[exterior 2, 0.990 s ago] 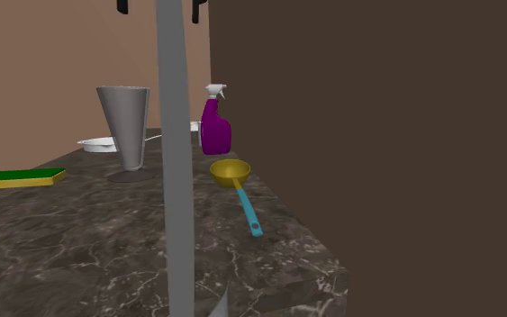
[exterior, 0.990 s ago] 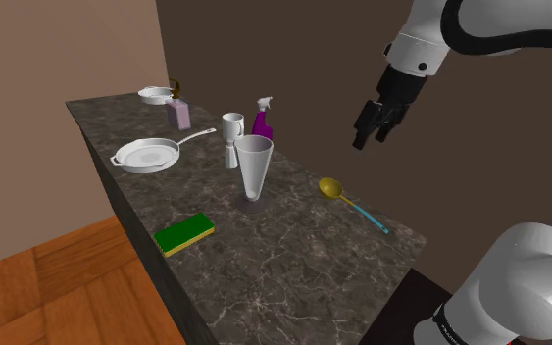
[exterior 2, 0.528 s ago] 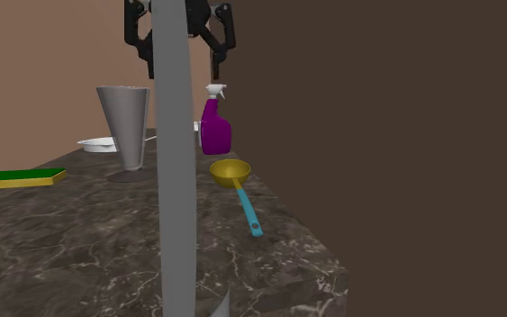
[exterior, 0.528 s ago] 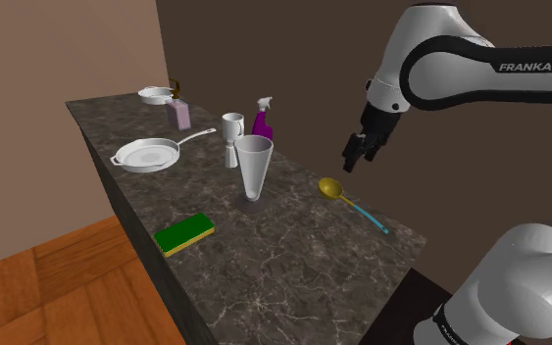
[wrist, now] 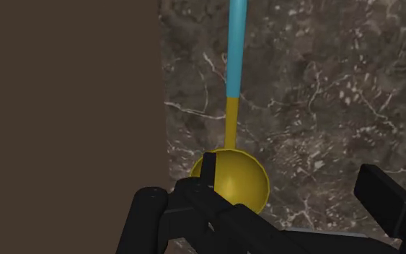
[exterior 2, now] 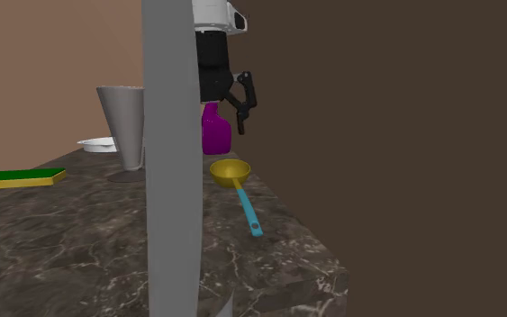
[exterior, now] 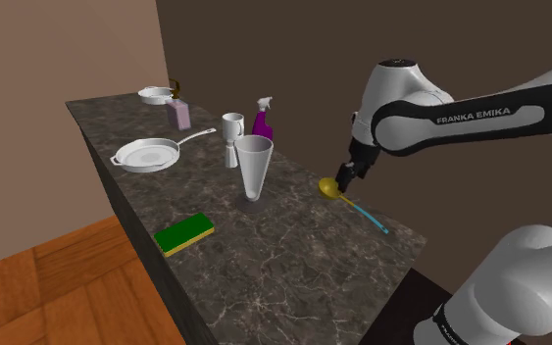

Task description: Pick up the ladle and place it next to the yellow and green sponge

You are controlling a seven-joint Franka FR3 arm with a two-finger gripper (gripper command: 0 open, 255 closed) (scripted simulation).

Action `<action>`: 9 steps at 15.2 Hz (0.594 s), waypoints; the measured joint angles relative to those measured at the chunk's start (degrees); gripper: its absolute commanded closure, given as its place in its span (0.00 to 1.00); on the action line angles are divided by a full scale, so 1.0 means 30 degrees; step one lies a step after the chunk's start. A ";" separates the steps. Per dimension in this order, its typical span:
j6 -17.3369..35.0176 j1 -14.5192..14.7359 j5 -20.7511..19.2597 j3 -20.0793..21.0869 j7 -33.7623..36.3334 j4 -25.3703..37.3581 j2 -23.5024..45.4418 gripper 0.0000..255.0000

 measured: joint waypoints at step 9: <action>0.4765 -0.1401 -0.2408 0.0236 0.0546 -0.1117 0.3863 0.00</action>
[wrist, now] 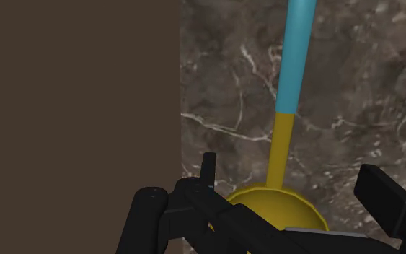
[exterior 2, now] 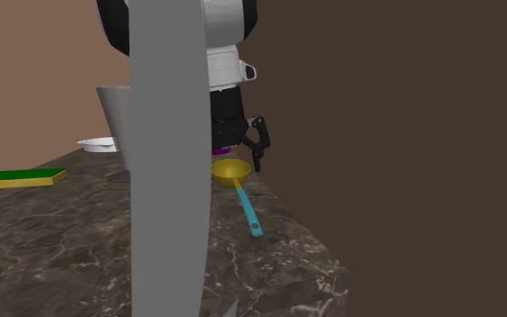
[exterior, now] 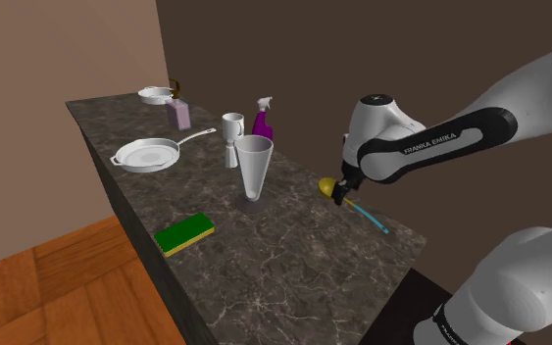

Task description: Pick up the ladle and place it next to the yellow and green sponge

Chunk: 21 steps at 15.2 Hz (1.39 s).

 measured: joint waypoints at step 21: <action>0.1870 -0.0409 -0.0627 -0.0013 0.0330 -0.0362 0.1460 1.00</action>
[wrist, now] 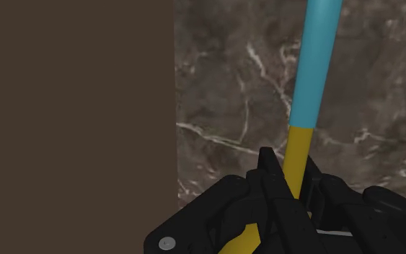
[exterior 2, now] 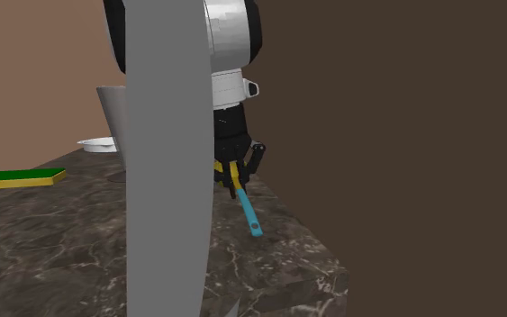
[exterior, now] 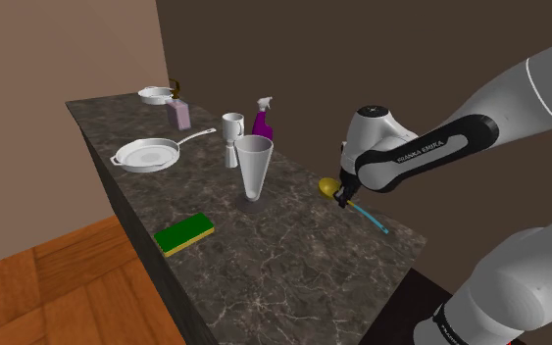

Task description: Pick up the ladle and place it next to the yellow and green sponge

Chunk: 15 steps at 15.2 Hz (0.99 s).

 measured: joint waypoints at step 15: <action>-0.4054 0.0488 0.0984 -0.0248 -0.1080 0.1598 -0.2490 1.00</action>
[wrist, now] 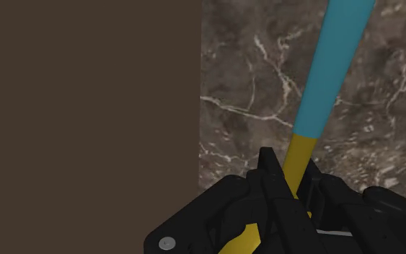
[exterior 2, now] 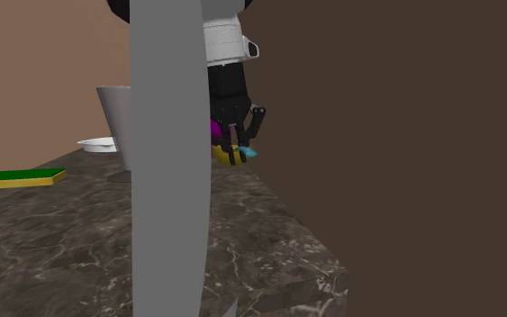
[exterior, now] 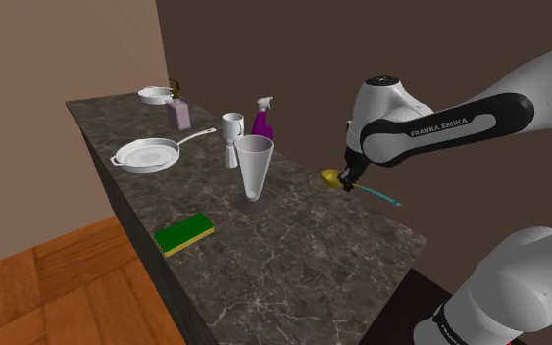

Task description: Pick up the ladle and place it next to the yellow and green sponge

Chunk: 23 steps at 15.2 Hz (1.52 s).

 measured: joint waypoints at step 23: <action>-0.4032 0.2199 0.1484 0.4394 0.5150 0.5101 0.1860 1.00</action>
